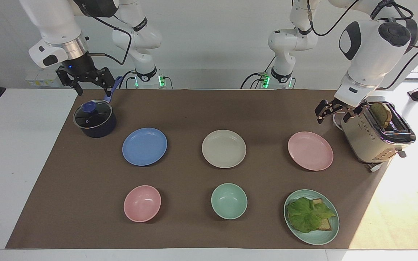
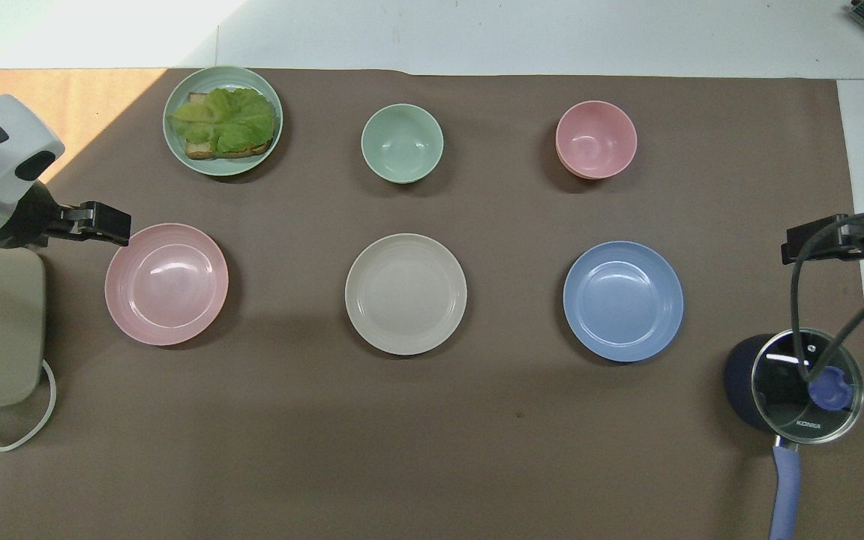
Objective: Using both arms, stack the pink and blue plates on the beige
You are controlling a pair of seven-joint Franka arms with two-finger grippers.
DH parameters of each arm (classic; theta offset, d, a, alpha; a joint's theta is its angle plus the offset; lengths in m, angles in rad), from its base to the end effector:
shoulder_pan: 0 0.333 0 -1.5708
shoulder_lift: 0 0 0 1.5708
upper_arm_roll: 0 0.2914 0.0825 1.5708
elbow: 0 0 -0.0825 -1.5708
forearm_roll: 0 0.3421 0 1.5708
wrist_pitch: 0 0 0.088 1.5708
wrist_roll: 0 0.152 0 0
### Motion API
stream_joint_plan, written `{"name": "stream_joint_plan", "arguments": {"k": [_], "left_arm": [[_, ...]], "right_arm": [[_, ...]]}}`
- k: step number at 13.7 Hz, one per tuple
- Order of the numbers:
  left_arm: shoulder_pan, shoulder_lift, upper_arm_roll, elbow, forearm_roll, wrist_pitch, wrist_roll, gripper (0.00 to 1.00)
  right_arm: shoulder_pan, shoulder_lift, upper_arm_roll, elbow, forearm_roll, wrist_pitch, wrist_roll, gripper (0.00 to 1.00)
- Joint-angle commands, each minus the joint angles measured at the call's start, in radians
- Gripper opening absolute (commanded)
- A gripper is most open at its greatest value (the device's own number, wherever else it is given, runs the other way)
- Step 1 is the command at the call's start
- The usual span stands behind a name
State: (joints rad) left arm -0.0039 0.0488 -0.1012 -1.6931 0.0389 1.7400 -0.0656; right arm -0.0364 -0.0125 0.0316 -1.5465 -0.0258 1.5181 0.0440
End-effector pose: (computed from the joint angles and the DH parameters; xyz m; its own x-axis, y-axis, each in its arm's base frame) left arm 0.5331 -0.0501 0.4911 0.9989 -0.0460 0.0004 -0.0459 -0.9984 -0.0334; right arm 0.5032 -0.0064 0.5671 0.9986 -0.0501 -0.0147 -0.0497 -0.9984 0.0268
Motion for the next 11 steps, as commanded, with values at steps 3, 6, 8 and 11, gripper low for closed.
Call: {"name": "stream_joint_plan", "arguments": {"k": [3, 6, 8, 11], "left_arm": [[0.01, -0.041, 0.001, -0.039, -0.014, 0.018, -0.005, 1.0], [0.01, -0.041, 0.0, -0.039, -0.016, 0.019, -0.005, 1.0], [0.01, -0.041, 0.001, -0.039, -0.016, 0.019, -0.003, 1.0], [0.028, -0.061, 0.001, -0.11, -0.022, 0.065, 0.027, 1.0]], "right_arm": [[-0.008, -0.024, 0.007, -0.029, -0.011, 0.004, 0.007, 1.0], [-0.008, -0.024, 0.007, -0.027, -0.008, 0.005, 0.004, 1.0], [-0.008, -0.024, 0.007, -0.027, -0.006, 0.007, 0.005, 1.0], [-0.008, -0.024, 0.007, -0.027, -0.006, 0.005, 0.002, 1.0]]}}
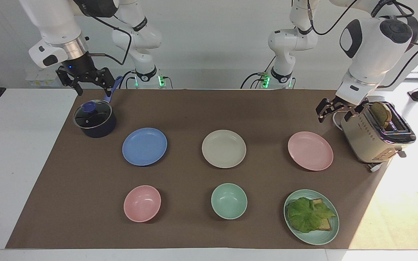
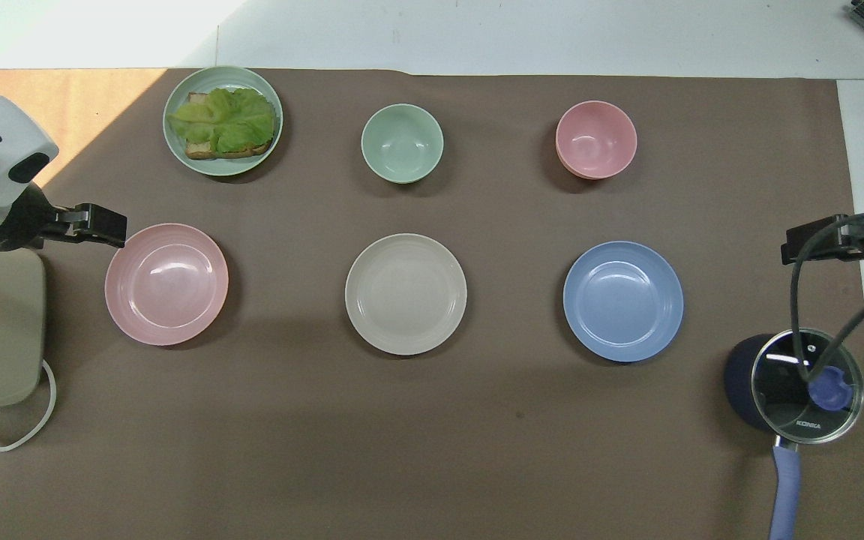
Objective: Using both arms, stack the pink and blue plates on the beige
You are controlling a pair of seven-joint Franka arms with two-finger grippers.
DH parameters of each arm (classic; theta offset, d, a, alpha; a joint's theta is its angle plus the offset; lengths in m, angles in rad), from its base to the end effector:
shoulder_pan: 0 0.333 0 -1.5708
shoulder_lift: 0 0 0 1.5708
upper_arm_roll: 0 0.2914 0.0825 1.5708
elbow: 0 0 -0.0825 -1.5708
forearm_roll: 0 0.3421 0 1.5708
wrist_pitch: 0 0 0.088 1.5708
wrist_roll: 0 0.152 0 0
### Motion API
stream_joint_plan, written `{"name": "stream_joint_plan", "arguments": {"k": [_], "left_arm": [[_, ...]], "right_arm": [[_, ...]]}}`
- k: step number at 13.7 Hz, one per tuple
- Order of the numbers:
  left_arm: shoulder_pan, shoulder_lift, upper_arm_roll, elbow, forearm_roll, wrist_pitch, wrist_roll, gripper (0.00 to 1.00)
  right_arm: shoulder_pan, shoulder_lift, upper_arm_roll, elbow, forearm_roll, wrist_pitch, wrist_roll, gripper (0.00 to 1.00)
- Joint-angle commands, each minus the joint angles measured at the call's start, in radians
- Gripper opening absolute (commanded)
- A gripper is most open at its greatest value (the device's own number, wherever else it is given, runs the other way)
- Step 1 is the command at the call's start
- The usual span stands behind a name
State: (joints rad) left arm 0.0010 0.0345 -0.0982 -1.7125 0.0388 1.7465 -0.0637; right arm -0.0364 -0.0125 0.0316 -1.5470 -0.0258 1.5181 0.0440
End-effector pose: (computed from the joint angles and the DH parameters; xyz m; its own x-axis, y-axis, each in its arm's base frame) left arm 0.5297 -0.0459 0.4908 0.9992 -0.0403 0.0018 -0.0402 -0.9986 -0.0348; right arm 0.5032 -0.0064 0.5669 0.9986 -0.0501 -0.0152 -0.0497 -0.9984 0.0269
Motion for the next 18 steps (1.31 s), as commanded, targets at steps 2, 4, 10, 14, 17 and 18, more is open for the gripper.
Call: {"name": "stream_joint_plan", "arguments": {"k": [2, 4, 10, 14, 17, 18], "left_arm": [[0.037, -0.045, 0.0, -0.183, -0.023, 0.155, 0.038, 1.0], [0.065, -0.038, 0.005, -0.301, -0.023, 0.299, 0.047, 1.0], [0.165, 0.073, 0.005, -0.409, -0.023, 0.432, 0.169, 1.0], [0.166, 0.114, 0.003, -0.424, -0.022, 0.465, 0.171, 1.0], [0.165, 0.136, 0.003, -0.424, -0.023, 0.485, 0.166, 1.0], [0.171, 0.134, 0.003, -0.429, -0.023, 0.484, 0.168, 1.0]], "right_arm": [[-0.008, -0.024, 0.007, -0.027, -0.006, 0.007, 0.004, 1.0], [-0.008, -0.024, 0.007, -0.027, -0.006, 0.007, 0.004, 1.0], [-0.008, -0.024, 0.007, -0.027, -0.006, 0.007, 0.002, 1.0], [-0.008, -0.024, 0.007, -0.027, -0.006, 0.007, 0.002, 1.0], [-0.008, -0.023, 0.007, -0.027, -0.006, 0.008, 0.002, 1.0], [-0.008, -0.024, 0.007, -0.027, -0.006, 0.008, 0.004, 1.0]]}}
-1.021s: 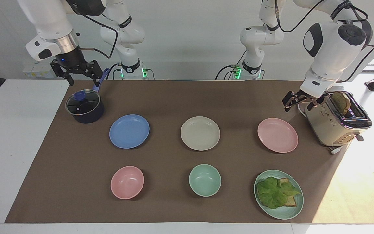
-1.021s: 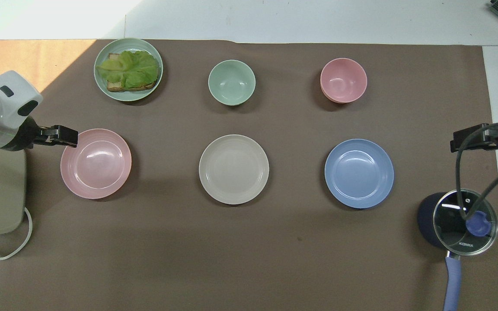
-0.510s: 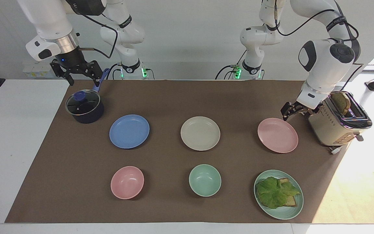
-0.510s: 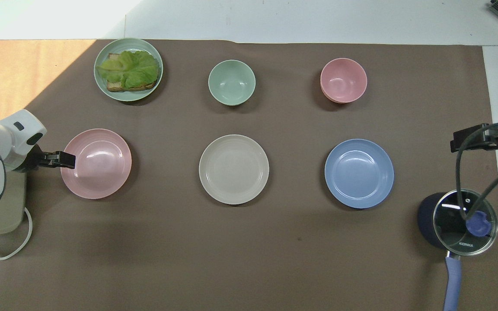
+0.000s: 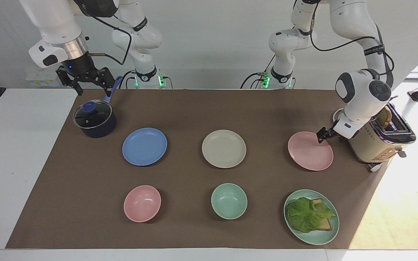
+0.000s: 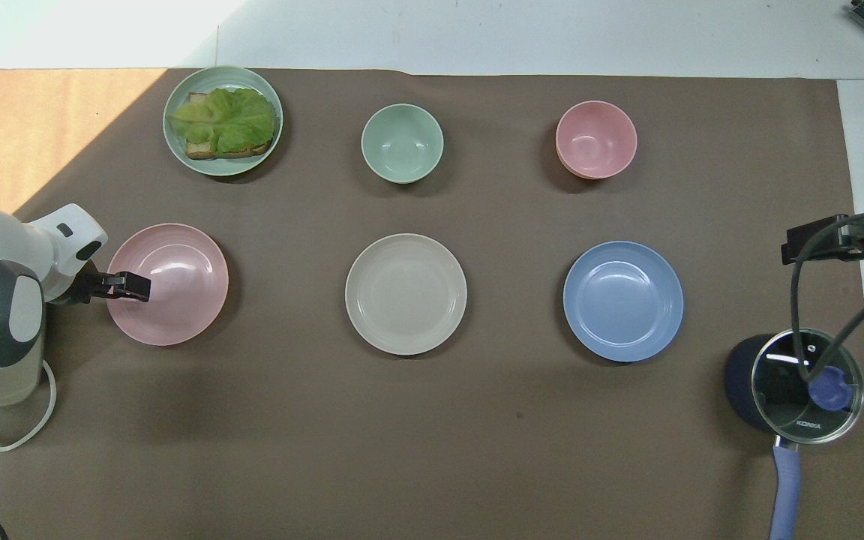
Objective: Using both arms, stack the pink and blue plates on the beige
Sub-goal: 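Lower the left gripper to the rim of the pink plate and grasp it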
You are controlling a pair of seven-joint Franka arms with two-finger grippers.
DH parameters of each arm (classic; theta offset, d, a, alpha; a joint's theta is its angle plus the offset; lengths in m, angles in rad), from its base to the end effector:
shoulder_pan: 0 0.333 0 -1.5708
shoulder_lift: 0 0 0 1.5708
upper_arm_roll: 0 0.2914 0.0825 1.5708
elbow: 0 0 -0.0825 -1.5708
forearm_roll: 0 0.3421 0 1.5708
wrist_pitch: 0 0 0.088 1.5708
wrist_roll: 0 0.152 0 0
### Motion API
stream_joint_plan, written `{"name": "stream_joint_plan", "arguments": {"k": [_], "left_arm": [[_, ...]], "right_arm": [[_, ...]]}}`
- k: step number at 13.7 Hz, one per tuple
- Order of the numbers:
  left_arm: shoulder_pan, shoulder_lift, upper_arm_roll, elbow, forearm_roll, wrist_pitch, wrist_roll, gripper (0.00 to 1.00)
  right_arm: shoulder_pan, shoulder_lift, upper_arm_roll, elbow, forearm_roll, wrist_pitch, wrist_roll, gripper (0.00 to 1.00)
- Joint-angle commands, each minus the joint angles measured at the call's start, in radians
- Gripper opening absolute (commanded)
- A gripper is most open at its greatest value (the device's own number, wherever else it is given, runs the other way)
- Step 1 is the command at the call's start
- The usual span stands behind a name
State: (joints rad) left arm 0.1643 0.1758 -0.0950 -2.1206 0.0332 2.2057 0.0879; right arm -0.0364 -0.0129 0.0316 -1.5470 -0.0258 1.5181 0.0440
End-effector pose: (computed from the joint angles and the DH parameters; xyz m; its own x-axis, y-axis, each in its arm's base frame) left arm 0.5154 0.0380 0.2812 0.9952 -0.0386 -0.0901 -0.0388 -0.9992 -0.0004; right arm 0.5031 -0.0064 0.5671 0.9986 -0.0501 -0.0148 -0.0497 -0.9984 0.0269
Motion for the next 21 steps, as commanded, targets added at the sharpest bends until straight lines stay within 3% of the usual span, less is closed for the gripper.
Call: {"name": "stream_joint_plan", "arguments": {"k": [1, 4, 5, 6, 15, 17, 21], "left_arm": [[0.009, -0.007, 0.0, -0.031, -0.018, 0.029, 0.013, 1.0], [0.009, -0.006, 0.0, -0.032, -0.018, 0.022, 0.009, 1.0], [0.011, -0.007, 0.0, -0.032, -0.018, 0.017, 0.0, 0.61], [0.011, -0.007, 0.0, -0.032, -0.018, 0.017, -0.002, 0.37], [0.004, 0.001, 0.0, -0.042, -0.018, 0.022, -0.028, 0.33], [0.011, 0.001, -0.002, -0.033, -0.018, 0.002, -0.022, 0.0], [0.011, 0.007, -0.002, 0.008, -0.018, -0.064, -0.016, 0.0]], "right_arm": [[-0.008, -0.022, 0.007, -0.027, -0.006, 0.008, 0.002, 1.0], [-0.008, -0.022, 0.007, -0.027, -0.006, 0.007, 0.002, 1.0], [-0.008, -0.022, 0.007, -0.027, -0.006, 0.008, 0.002, 1.0], [-0.008, -0.024, 0.007, -0.027, -0.006, 0.007, 0.002, 1.0], [-0.01, -0.024, 0.007, -0.027, -0.006, 0.007, 0.004, 1.0], [-0.008, -0.024, 0.007, -0.027, -0.006, 0.008, 0.005, 1.0], [-0.008, -0.024, 0.007, -0.027, -0.006, 0.008, 0.005, 1.0]]}}
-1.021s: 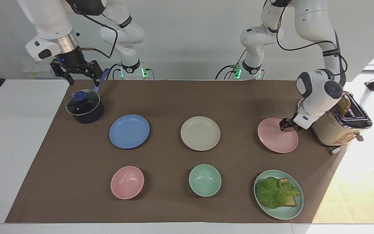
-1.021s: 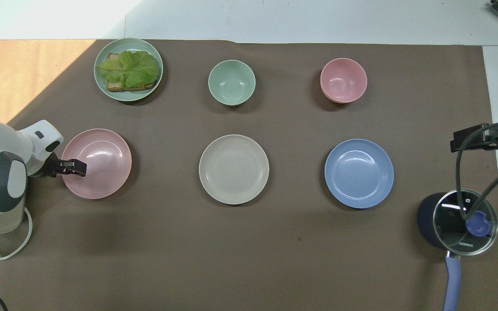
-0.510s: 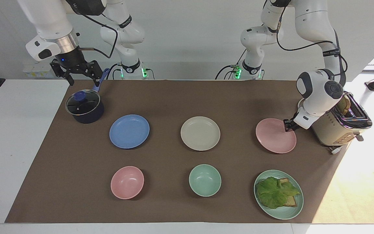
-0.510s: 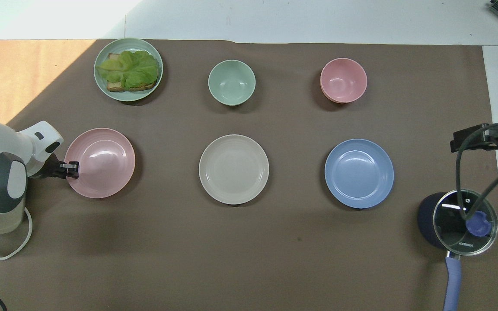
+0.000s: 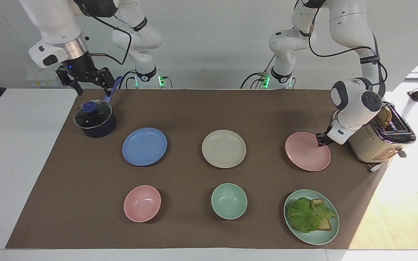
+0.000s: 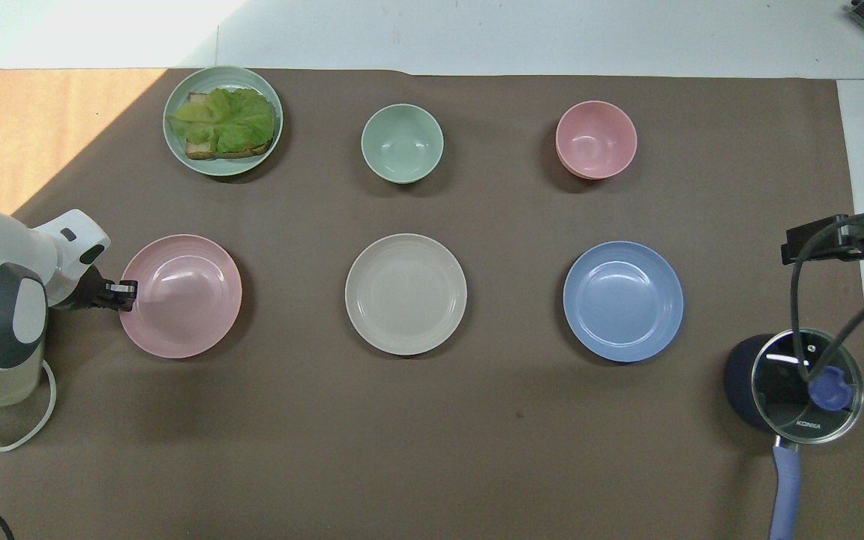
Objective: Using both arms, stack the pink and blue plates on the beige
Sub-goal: 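Lower the left gripper to the rim of the pink plate and grasp it, then carry the pink plate with the left gripper onto the beige plate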
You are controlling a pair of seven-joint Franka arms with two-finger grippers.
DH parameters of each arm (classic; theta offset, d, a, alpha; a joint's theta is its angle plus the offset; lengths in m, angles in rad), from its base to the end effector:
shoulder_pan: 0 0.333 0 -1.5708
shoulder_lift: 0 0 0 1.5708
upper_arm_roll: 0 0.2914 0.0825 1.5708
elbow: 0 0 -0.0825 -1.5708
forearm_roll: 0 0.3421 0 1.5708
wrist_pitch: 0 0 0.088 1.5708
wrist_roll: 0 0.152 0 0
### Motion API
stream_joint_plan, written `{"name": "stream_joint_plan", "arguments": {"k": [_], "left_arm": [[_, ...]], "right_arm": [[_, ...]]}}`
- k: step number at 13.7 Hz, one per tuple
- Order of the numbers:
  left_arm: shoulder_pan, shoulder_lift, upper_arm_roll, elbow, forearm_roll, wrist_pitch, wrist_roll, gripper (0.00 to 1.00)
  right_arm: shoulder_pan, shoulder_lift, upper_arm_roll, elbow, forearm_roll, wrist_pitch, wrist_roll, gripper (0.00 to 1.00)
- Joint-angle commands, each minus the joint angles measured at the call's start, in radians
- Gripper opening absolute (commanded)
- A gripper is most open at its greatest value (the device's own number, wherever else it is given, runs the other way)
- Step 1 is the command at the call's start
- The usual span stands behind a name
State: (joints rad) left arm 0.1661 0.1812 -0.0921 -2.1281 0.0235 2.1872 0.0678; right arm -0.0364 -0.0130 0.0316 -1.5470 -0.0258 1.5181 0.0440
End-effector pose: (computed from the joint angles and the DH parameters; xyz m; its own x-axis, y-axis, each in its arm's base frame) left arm 0.5096 0.0393 0.2743 0.9927 -0.0084 -0.1207 -0.0076 -0.9999 0.0074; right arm 0.5031 -0.0064 0.5671 0.9986 -0.0501 -0.0147 -0.0497 -0.9984 0.0269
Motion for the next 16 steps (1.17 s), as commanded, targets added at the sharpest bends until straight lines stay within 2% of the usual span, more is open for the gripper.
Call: {"name": "stream_joint_plan", "arguments": {"k": [1, 5, 9, 11, 12, 16], "left_arm": [[0.01, 0.001, -0.005, 0.043, -0.016, -0.088, 0.006, 0.0], [0.02, 0.001, -0.005, 0.192, -0.102, -0.292, 0.035, 0.0], [0.018, -0.005, -0.005, 0.275, -0.169, -0.407, 0.027, 0.0], [0.001, -0.006, -0.008, 0.307, -0.267, -0.455, -0.053, 0.0], [-0.028, -0.008, -0.02, 0.309, -0.286, -0.448, -0.157, 0.0], [-0.282, -0.009, -0.037, 0.297, -0.31, -0.347, -0.51, 0.0]], "right_arm": [[-0.008, -0.024, 0.007, -0.027, -0.006, 0.008, 0.005, 1.0], [-0.008, -0.024, 0.007, -0.027, -0.006, 0.008, 0.007, 1.0], [-0.011, -0.024, 0.005, -0.028, -0.006, 0.013, -0.001, 1.0], [-0.017, -0.022, 0.004, -0.028, -0.006, 0.017, 0.008, 1.0], [-0.02, -0.022, 0.004, -0.028, -0.006, 0.03, 0.008, 1.0], [-0.02, -0.022, 0.004, -0.03, -0.006, 0.036, 0.01, 1.0]]}}
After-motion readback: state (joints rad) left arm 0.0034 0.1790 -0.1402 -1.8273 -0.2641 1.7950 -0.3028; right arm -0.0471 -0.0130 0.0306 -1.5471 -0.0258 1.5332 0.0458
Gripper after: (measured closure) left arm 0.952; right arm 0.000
